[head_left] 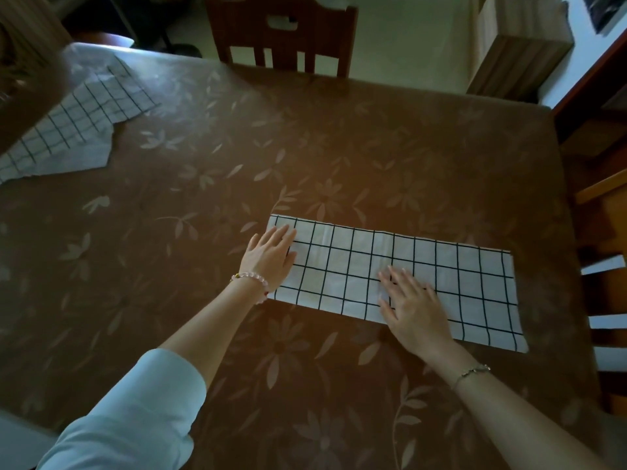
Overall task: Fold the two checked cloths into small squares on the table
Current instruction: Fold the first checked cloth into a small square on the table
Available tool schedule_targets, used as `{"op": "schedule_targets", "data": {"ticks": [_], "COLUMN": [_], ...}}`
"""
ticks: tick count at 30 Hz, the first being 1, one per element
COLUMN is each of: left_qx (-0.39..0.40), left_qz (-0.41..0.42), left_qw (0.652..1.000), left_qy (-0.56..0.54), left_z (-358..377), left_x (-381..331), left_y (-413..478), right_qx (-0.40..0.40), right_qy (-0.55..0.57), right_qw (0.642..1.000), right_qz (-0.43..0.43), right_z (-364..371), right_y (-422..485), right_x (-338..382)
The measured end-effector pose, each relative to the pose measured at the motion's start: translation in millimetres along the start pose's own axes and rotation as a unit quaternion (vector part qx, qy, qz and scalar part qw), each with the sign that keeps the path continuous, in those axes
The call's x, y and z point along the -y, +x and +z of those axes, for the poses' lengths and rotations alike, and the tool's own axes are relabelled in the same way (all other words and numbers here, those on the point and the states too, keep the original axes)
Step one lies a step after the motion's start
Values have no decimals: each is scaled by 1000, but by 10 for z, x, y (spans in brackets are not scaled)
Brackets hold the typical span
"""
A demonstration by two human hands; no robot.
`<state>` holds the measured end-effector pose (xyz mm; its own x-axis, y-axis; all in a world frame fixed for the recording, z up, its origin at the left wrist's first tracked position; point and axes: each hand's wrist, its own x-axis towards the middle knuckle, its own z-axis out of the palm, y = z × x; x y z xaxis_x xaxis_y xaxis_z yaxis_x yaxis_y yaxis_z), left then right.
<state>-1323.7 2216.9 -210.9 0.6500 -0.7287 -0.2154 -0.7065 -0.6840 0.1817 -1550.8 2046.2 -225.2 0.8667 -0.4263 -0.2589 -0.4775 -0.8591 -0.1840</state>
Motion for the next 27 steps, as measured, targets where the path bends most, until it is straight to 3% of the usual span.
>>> {"op": "schedule_targets", "data": {"ticks": [7,16,27], "left_qx": [-49,-3,2], "left_qz": [16,51,46], "left_qw": [998,999,998], "left_qy": [-23,-12,40], "left_z": [104,496,608], "left_x": [-204,-1024,-954], "left_y": [-148,-382,-389], "right_qx": [-9,-44,-65], "right_qy": [11,13,8], "right_qw": [1000,999,998], "right_qz": [0,0,-6], "right_z": [22,131,275], "right_y": [-1,-26,-51], "right_x": [1,-7,-95]}}
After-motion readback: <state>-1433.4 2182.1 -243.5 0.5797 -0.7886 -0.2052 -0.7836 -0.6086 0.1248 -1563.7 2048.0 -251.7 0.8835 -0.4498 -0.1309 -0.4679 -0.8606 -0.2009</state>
